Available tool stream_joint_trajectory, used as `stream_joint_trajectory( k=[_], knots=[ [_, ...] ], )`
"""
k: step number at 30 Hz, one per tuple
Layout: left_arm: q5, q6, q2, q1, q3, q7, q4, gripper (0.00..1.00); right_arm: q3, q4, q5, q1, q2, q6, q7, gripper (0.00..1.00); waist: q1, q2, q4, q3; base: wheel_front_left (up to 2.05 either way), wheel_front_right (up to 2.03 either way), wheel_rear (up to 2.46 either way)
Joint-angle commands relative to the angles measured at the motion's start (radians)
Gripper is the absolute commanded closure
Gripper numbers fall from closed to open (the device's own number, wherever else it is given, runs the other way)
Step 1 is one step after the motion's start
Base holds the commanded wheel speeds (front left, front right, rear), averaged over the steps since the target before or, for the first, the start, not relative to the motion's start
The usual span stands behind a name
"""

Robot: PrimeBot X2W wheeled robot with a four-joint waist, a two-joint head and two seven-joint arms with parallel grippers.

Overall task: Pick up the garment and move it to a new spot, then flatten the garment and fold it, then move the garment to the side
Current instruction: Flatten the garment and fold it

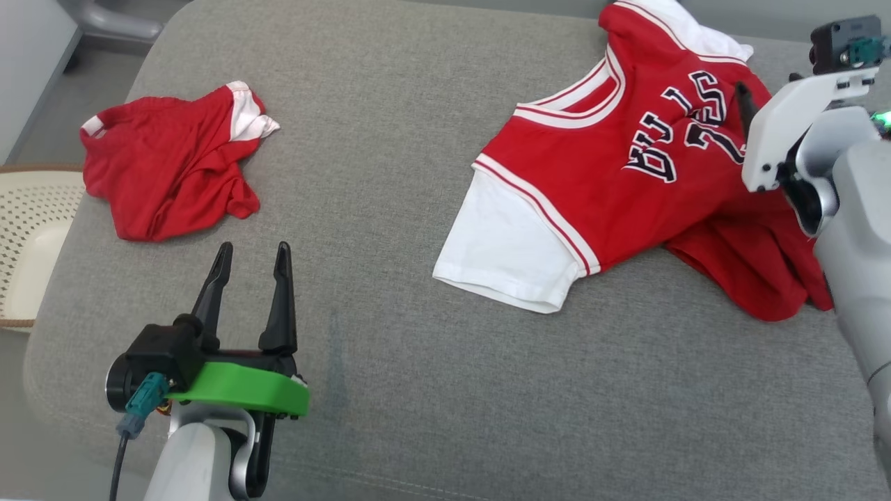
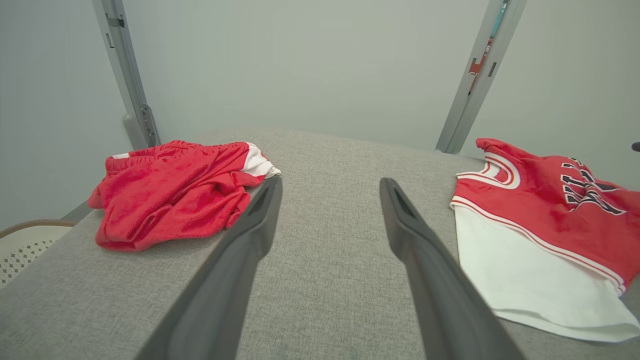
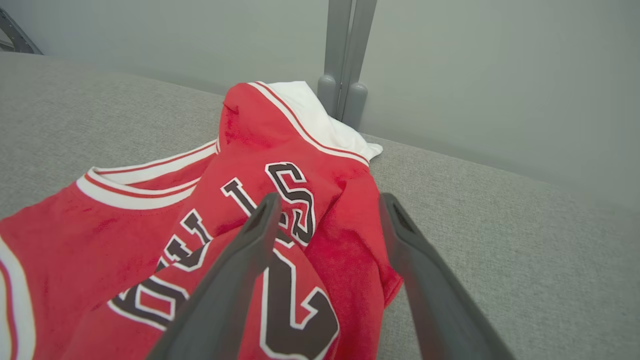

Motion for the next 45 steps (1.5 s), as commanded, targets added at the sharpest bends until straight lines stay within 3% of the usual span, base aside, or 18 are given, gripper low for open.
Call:
stream_joint_trajectory(
  k=[1,10,18,29,37,38,39,45],
  knots=[
    [0.012,-0.003,0.009,0.015,0.011,0.000,-0.002,0.00,-0.018,-0.024,0.028,0.048,0.010,-0.002,-0.030,0.00,0.0000,0.0000,-0.051,-0.043,0.00,0.00,0.00],
    [0.024,-0.003,0.023,0.053,0.046,0.000,-0.011,0.00,-0.143,-0.262,0.040,0.393,0.068,-0.002,-0.155,0.00,0.0000,0.0000,-0.141,-0.103,0.00,0.00,0.00],
    [0.029,-0.003,0.026,0.059,0.053,0.000,-0.027,0.00,-0.298,-0.493,-0.007,0.630,0.201,-0.002,-0.080,0.00,0.0000,0.0000,-0.168,-0.085,0.00,0.00,0.00],
    [0.017,-0.003,0.038,0.013,0.016,0.000,-0.018,0.00,-0.468,-0.552,-0.017,0.655,0.267,-0.001,0.040,0.00,0.0000,0.0000,-0.138,-0.035,0.00,0.00,0.00],
    [0.015,-0.003,0.043,0.003,0.017,0.000,-0.020,0.00,-0.473,-0.517,-0.017,0.623,0.269,-0.001,0.033,0.00,0.0000,0.0000,-0.121,-0.017,0.00,0.00,0.00],
    [0.015,-0.003,0.043,0.001,0.017,0.000,-0.020,0.00,-0.476,-0.515,-0.025,0.617,0.269,-0.001,0.023,0.75,0.0000,0.0000,-0.121,-0.015,0.00,0.00,0.00],
    [0.015,-0.003,0.044,0.000,0.018,0.000,-0.019,0.00,-0.475,-0.517,-0.035,0.612,0.269,-0.001,0.010,1.00,0.0000,0.0000,-0.120,-0.015,0.00,0.00,0.00],
    [0.020,-0.003,0.040,0.003,0.029,0.000,-0.016,0.00,-0.463,-0.545,-0.061,0.622,0.269,-0.001,-0.047,1.00,0.0000,0.0000,-0.131,-0.023,0.00,0.00,0.00]
  ],
)
